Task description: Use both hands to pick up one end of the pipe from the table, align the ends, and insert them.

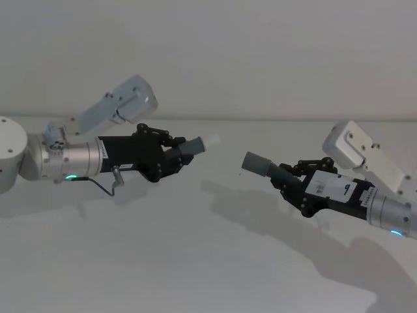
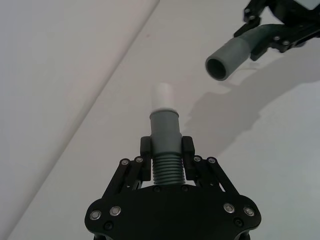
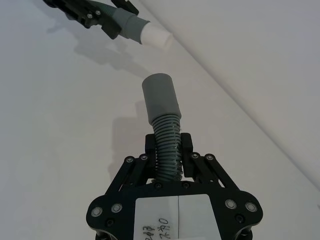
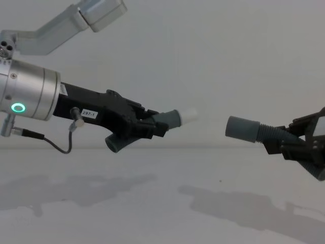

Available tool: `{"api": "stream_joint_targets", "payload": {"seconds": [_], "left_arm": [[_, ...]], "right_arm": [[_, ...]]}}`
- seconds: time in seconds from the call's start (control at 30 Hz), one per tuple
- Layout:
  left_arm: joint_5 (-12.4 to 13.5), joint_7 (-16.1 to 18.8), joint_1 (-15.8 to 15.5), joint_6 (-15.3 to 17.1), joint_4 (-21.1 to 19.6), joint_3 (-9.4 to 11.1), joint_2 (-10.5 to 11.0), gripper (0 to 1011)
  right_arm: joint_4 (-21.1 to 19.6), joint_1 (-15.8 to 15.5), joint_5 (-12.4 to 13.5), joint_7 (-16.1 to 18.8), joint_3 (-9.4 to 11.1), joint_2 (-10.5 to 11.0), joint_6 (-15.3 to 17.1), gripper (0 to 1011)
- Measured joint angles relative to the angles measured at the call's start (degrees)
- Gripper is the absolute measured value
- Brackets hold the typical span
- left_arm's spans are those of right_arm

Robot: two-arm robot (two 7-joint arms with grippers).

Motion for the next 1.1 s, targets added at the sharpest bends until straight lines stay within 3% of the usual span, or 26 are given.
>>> {"api": "stream_joint_targets", "payload": {"seconds": [0.53,1.1], "left_arm": [[-2.16,-6.5,-1.38,-3.32,-0.57,1.23,2.44,348],[-3.65,-9.2,-2.34,-5.03,-0.5,2.28,2.98,348]], "right_arm": [[-1.21,0.42,1.39,1.88,-0.68,1.56,-1.5,276],[-2.45,0.94,2.51,2.52,-1.67,2.28,-1.89,276]]}}
